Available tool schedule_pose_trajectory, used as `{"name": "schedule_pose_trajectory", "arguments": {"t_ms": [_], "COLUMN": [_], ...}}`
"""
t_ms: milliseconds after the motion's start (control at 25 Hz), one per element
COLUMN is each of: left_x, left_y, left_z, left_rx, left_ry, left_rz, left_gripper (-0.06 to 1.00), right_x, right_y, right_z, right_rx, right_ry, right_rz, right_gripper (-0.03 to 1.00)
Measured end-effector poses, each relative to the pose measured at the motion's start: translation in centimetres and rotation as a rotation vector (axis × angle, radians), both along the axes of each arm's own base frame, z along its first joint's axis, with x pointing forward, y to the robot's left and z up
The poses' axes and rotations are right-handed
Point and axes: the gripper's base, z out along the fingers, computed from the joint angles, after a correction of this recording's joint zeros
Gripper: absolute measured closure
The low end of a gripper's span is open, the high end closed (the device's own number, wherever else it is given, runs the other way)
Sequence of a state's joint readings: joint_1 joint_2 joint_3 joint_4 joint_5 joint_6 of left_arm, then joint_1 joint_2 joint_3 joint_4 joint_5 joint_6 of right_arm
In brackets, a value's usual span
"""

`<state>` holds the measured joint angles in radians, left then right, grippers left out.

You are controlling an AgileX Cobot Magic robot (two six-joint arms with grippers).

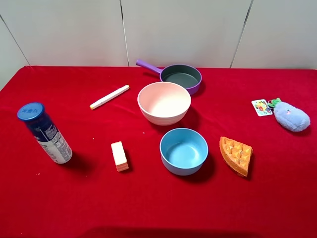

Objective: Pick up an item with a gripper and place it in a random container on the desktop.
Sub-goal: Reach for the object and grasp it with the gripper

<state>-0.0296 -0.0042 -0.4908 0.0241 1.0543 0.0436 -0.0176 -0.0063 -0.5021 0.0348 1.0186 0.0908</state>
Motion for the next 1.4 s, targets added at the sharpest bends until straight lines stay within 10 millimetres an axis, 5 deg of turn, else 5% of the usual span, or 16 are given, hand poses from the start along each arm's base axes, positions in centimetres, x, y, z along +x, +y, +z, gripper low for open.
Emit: {"name": "schedule_pose_trajectory", "arguments": {"t_ms": [1160,1400], "left_x": [0.0,0.0], "left_y": [0.0,0.0], "left_z": [0.0,0.0], "left_rx": [0.0,0.0], "left_ry": [0.0,0.0], "left_rz": [0.0,0.0], "left_gripper": [-0.04,-0.04], "right_x": [0.0,1.6], "right_y": [0.3,0.5], "right_z": [0.0,0.9], "right_rx": [0.033,0.054], "right_ry": [-0.001,0.103], "right_rz": [0.022,0.033], "right_gripper": [0.28,0.28]}}
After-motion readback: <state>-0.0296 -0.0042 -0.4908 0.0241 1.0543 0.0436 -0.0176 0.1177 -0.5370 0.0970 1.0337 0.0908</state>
